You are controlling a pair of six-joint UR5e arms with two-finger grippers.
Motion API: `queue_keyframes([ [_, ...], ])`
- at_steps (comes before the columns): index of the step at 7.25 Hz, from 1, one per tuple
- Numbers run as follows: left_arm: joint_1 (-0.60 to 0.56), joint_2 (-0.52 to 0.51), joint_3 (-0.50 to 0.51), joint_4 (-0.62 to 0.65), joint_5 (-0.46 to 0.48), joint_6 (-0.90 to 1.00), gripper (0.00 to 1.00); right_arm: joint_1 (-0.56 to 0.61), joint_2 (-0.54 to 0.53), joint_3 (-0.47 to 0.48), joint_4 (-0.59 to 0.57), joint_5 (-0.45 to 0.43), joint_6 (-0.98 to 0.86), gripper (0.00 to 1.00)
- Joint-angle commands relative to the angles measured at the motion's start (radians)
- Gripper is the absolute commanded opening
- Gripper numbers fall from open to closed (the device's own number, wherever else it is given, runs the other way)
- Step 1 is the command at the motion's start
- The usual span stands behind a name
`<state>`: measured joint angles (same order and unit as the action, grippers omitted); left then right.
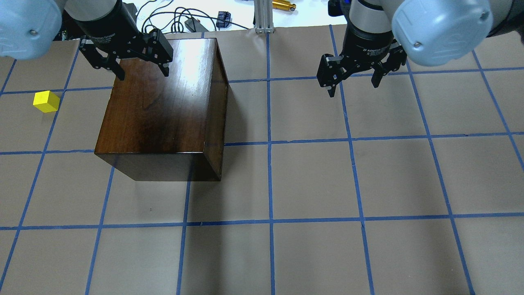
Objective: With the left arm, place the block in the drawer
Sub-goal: 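Move the left gripper toward the white drawer handle on the cabinet side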
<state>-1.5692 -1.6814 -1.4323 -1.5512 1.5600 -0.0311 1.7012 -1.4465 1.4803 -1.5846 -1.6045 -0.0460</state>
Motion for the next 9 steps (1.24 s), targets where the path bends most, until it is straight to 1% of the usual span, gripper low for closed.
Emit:
queue_keyframes([
  [1,0.018,0.003,0.012,-0.021,-0.005,0.017,1.00,0.000,0.000,0.000,0.000,0.000,-0.002,1.00],
  [2,0.064,0.008,0.012,-0.055,-0.005,0.083,1.00,0.000,0.000,0.000,0.000,0.000,0.000,1.00],
  [3,0.130,0.012,0.013,-0.056,-0.005,0.155,1.00,0.000,0.000,0.000,0.000,0.000,-0.002,1.00],
  [5,0.315,-0.003,0.012,-0.081,-0.001,0.220,1.00,0.000,0.000,0.000,0.000,0.000,-0.002,1.00],
  [7,0.459,-0.026,0.003,-0.081,0.002,0.412,1.00,0.000,0.000,0.000,0.000,0.000,0.000,1.00],
  [8,0.556,-0.029,-0.006,-0.082,0.002,0.494,1.00,0.000,0.000,0.000,0.000,0.000,-0.002,1.00],
  [9,0.624,-0.034,-0.019,-0.079,0.002,0.537,1.00,0.000,0.000,0.000,0.000,0.000,-0.002,1.00],
])
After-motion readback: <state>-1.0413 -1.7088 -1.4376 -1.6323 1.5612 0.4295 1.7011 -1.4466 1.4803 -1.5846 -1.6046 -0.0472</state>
